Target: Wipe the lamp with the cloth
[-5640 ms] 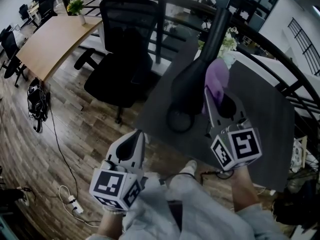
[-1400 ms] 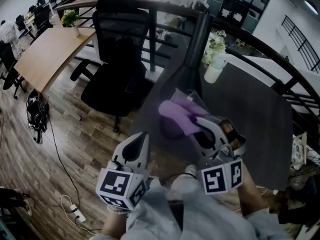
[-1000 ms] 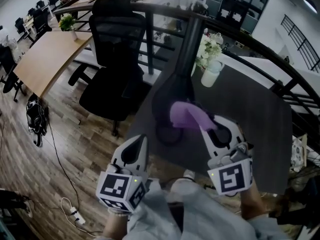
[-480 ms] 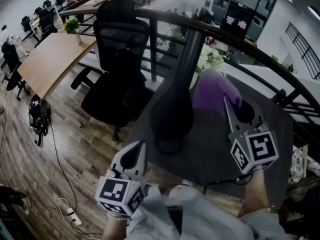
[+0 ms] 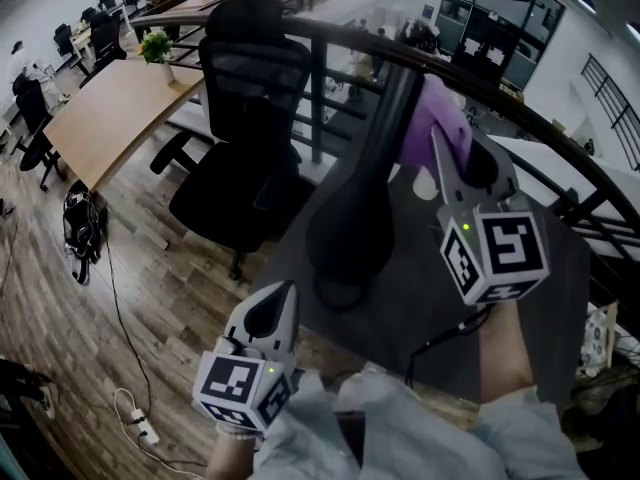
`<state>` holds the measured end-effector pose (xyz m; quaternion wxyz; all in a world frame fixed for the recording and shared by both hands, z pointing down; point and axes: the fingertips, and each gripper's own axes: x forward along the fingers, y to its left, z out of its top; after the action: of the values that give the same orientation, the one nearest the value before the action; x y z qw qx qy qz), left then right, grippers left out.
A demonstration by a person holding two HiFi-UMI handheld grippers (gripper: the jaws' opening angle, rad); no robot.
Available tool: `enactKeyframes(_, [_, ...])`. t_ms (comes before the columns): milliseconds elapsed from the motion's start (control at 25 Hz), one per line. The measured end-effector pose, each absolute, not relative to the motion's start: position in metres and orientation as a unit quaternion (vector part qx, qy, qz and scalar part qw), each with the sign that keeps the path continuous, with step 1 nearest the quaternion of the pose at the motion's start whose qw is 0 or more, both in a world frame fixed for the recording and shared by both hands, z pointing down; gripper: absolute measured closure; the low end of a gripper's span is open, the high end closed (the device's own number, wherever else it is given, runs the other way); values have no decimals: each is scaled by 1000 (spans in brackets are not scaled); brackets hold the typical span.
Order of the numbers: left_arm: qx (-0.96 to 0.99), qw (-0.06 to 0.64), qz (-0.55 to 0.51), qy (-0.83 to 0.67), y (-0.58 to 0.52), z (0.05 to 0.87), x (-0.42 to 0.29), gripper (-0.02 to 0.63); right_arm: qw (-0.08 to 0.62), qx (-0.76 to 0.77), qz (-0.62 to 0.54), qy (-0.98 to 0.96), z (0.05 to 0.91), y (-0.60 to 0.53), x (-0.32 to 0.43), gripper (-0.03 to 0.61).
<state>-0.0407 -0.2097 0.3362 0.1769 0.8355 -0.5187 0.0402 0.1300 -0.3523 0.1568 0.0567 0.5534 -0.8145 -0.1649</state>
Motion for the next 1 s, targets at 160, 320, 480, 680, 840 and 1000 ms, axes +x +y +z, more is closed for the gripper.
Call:
enactKeyframes(160, [834, 175, 39, -521, -211, 336, -43, 614, 82, 541, -211, -810, 157, -347, 109, 526])
enactKeyframes(320, [835, 174, 37, -521, -208, 335, -44, 614, 99, 523, -241, -812, 161, -339, 91, 526])
enactKeyframes(480, [837, 173, 33, -518, -205, 335, -47, 614, 136, 505, -284, -804, 168, -329, 75, 526])
enactKeyframes(680, [839, 172, 35, -515, -201, 333, -47, 614, 189, 480, -314, -797, 188, -312, 57, 526])
enactKeyframes(840, [838, 174, 40, -516, -198, 329, -48, 614, 217, 448, -328, -803, 207, -299, 41, 526])
enactKeyframes(1000, [842, 164, 22, -513, -197, 331, -49, 614, 251, 404, -341, -811, 232, -285, 25, 526])
